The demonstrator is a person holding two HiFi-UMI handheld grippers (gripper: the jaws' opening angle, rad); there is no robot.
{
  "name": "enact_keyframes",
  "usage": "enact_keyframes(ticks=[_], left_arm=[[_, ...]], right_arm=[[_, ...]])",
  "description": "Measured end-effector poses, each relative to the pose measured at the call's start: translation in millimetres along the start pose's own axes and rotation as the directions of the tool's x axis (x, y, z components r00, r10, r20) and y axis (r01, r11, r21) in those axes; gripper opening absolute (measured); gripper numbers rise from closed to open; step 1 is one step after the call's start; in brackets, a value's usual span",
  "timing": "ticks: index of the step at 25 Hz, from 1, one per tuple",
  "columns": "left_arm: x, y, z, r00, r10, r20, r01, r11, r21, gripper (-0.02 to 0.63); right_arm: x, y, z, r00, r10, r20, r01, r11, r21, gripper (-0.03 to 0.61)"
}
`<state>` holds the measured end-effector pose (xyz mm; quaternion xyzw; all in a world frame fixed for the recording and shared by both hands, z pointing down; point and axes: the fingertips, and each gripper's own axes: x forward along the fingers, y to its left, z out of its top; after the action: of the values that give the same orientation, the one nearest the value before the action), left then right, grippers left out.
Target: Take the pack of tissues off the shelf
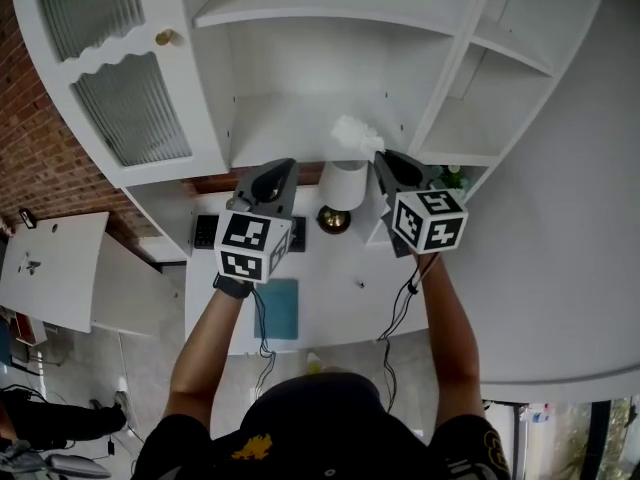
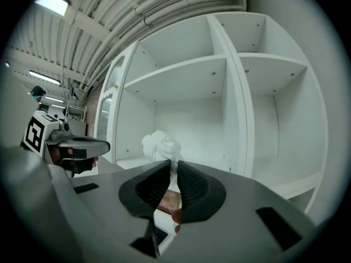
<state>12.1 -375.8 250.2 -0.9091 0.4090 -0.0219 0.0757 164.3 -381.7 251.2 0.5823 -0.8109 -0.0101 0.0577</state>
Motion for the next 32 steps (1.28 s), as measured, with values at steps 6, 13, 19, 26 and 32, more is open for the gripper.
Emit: enact_keyframes(ticks=[6, 13, 19, 26, 32], left_arm=[[-30.1, -11.8, -4.1, 0.998, 0.049, 0.049, -0.050, 0.999, 0.007, 0.017], [-42.6, -14.6, -26.3, 0.995, 0.083, 0.048, -0.082, 0.996, -0.019, 0.017], [-42.1, -16.1, -39.1, 0.996, 0.090, 0.030, -0.089, 0.996, -0.029, 0.017], [-38.1, -17.4, -57.7, 0.994, 0.109, 0.014, -0.109, 0.994, 0.001, 0.017], [-35.3, -18.8, -78.2, 0.994, 0.112, -0.013, -0.112, 0.993, -0.027, 0.017]], right_arm=[[-39.6, 20.2, -12.9, 0.997, -0.051, 0.055, 0.052, 0.998, -0.023, 0.044], [-57.1, 36.8, -35.4, 0.996, -0.057, 0.070, 0.056, 0.998, 0.016, 0.044], [-57.9, 40.9, -50.5, 0.998, -0.041, 0.051, 0.040, 0.999, 0.029, 0.044], [-53.6, 43.2, -65.4, 0.999, -0.021, 0.037, 0.019, 0.999, 0.050, 0.044], [-44.5, 47.3, -88.6, 1.000, 0.013, -0.001, -0.013, 0.997, 0.069, 0.044]])
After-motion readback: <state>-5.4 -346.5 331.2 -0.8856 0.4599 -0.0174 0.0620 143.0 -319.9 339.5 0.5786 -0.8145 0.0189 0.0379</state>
